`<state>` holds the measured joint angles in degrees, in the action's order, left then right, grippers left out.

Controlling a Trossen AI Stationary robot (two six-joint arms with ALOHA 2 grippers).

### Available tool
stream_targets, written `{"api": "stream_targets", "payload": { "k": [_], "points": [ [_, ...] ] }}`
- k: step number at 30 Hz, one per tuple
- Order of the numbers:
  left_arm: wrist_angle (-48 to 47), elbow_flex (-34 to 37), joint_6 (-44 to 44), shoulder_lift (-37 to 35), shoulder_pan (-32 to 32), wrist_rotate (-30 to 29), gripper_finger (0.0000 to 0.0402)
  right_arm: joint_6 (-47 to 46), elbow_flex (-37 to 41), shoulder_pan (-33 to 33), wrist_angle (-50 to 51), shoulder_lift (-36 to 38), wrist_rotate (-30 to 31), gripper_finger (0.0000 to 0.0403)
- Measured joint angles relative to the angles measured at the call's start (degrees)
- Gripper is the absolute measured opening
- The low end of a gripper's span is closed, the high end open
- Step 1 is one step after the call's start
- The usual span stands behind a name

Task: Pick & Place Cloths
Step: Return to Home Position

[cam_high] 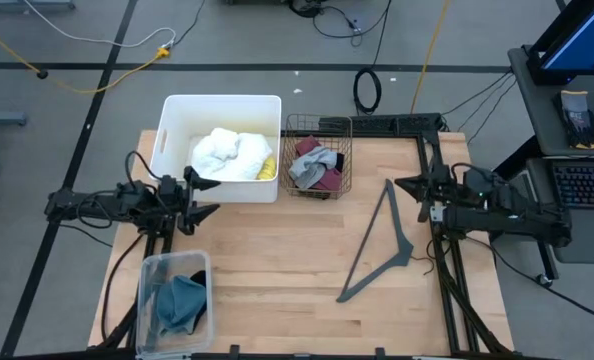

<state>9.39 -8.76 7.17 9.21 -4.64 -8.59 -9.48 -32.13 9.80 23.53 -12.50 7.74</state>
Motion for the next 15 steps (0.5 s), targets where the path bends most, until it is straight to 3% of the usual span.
{"api": "stream_targets", "payload": {
  "k": [15],
  "points": [
    [0.7, 1.5, 0.3, 0.0, 0.0, 5.3, 0.0328, -8.2, 14.7, 0.0, -3.0, 10.7, 1.3, 0.0004]
  ]
}}
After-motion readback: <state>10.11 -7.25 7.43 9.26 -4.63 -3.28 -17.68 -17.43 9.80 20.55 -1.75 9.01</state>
